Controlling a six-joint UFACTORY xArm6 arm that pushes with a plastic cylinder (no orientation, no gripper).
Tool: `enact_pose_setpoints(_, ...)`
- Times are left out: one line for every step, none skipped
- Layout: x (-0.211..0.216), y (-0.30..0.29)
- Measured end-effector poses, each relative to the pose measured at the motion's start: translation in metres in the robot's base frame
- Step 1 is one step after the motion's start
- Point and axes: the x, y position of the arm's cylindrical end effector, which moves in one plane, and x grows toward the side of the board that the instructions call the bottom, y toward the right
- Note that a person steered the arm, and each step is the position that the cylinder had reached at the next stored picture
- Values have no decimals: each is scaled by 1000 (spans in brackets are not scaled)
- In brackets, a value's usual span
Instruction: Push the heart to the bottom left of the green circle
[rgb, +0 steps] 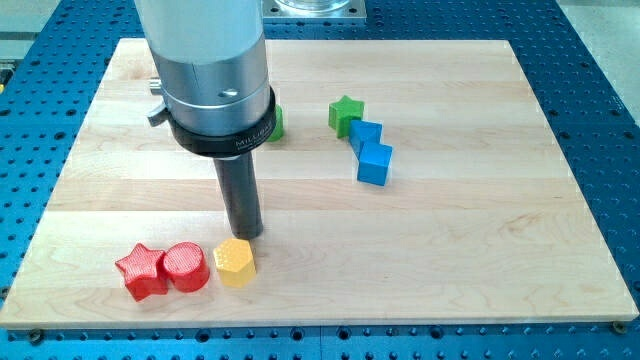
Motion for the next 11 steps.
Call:
enact_pose_setpoints(13,-38)
enact_pose_setpoints(13,-52)
enact_pose_setpoints(-3,-52)
enact_pose_setpoints(-60,-59)
enact_pose_setpoints(-130,-68)
enact_pose_setpoints(-191,-69)
enact_pose_setpoints(-191,-61)
enact_pose_setpoints(-191,-27)
enact_pose_setpoints(-191,12)
enact_pose_setpoints(-191,30)
enact_pose_setpoints(-189,25)
